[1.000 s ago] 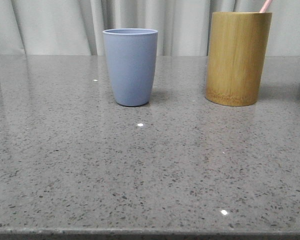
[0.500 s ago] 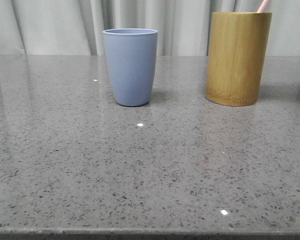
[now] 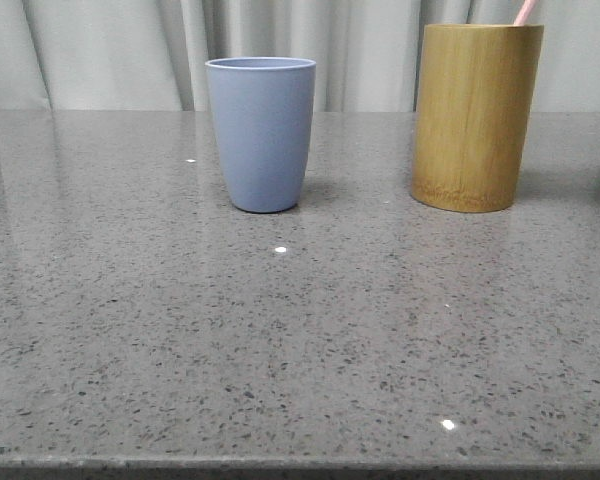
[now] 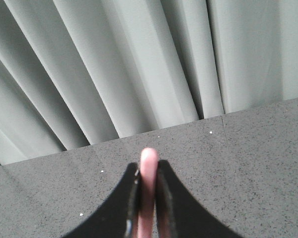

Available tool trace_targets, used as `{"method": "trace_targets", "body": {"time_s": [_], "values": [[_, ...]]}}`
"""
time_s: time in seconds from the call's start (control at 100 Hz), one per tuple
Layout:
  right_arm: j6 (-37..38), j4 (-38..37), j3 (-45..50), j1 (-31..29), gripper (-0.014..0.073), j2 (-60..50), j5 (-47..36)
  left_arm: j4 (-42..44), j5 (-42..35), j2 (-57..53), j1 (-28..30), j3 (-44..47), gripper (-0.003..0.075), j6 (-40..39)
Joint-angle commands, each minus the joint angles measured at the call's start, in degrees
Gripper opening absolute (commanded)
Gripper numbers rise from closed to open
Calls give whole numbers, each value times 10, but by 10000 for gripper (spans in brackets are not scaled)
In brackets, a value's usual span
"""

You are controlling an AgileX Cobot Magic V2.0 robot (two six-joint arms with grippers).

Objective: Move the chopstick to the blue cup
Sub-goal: 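Grasp the pink chopstick with the right gripper and lift it out, then move the chopstick over the blue cup and release it inside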

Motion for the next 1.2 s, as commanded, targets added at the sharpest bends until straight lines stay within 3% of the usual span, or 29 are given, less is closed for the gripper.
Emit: {"method": "trace_targets", "body": {"time_s": [0.0, 0.43, 0.83, 1.03, 1.189], "values": [[-6, -5, -21, 0, -8, -16, -38, -10, -35, -1, 2, -15, 463, -1], [-6, -31, -155, 0, -8, -16, 80, -10, -35, -1, 2, -15, 463, -1], [-10, -65, -362, 5, -8, -16, 289, -11, -35, -1, 2, -15, 463, -1], [-10, -59, -379, 66, -8, -10, 296, -12, -35, -1, 2, -15, 463, -1], [-10, -59, -379, 130, -8, 23, 251, -12, -33, -1, 2, -15, 463, -1]]}}
